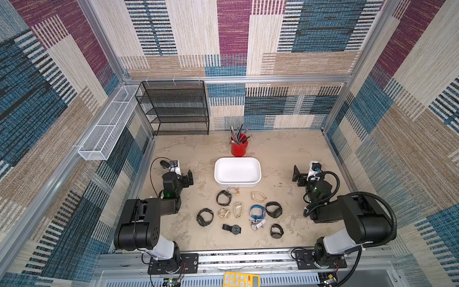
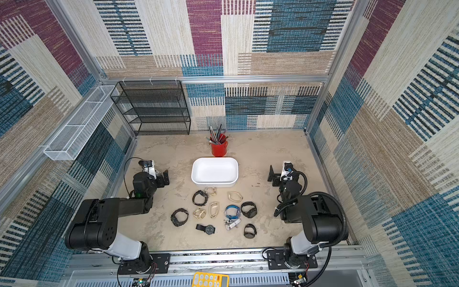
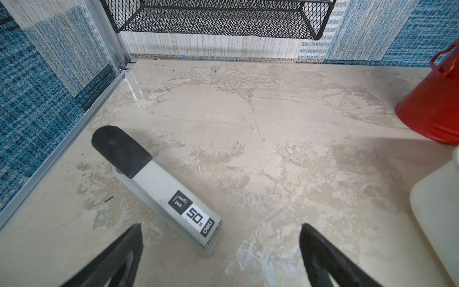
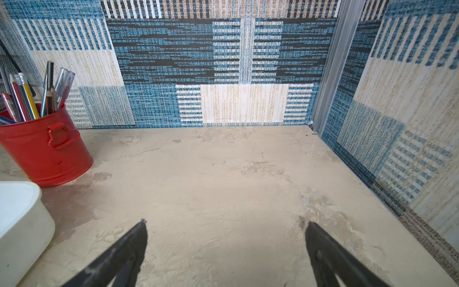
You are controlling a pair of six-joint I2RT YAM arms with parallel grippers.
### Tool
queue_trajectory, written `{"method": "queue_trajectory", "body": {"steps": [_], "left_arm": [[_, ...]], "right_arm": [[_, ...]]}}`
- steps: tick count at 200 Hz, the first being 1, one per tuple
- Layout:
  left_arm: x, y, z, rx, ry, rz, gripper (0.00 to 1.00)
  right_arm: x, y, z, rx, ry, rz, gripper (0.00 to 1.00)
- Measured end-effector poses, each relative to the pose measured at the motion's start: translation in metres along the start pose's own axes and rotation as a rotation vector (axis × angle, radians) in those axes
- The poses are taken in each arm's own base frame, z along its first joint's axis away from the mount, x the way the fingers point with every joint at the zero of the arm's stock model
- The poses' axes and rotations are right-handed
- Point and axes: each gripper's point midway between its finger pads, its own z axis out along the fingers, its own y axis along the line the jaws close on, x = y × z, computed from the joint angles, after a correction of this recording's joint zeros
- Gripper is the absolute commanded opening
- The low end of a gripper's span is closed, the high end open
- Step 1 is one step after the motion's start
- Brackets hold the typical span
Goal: Put the watch into the storage box
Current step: Pick up the watch at the center of the board.
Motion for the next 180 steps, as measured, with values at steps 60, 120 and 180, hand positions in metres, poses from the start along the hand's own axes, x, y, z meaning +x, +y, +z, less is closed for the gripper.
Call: {"method": "queue_trajectory", "body": {"steps": [60, 120, 180], "left_arm": [[0.0000, -0.0003, 0.0000, 0.001, 0.000, 0.000, 0.99], [-0.0005, 0.0009, 0.0005, 0.000, 0.000, -0.001, 0.99], [0.0003, 0.0017, 0.0010, -0.002, 0.006, -0.002, 0.94]], "right_arm": [[0.0000, 0.0000, 0.0000, 0.000, 0.000, 0.000, 0.99], [0.0000, 0.0000, 0.0000, 0.000, 0.000, 0.000, 1.00], [0.0000, -0.0004, 0.0000, 0.001, 0.000, 0.000, 1.00]]}}
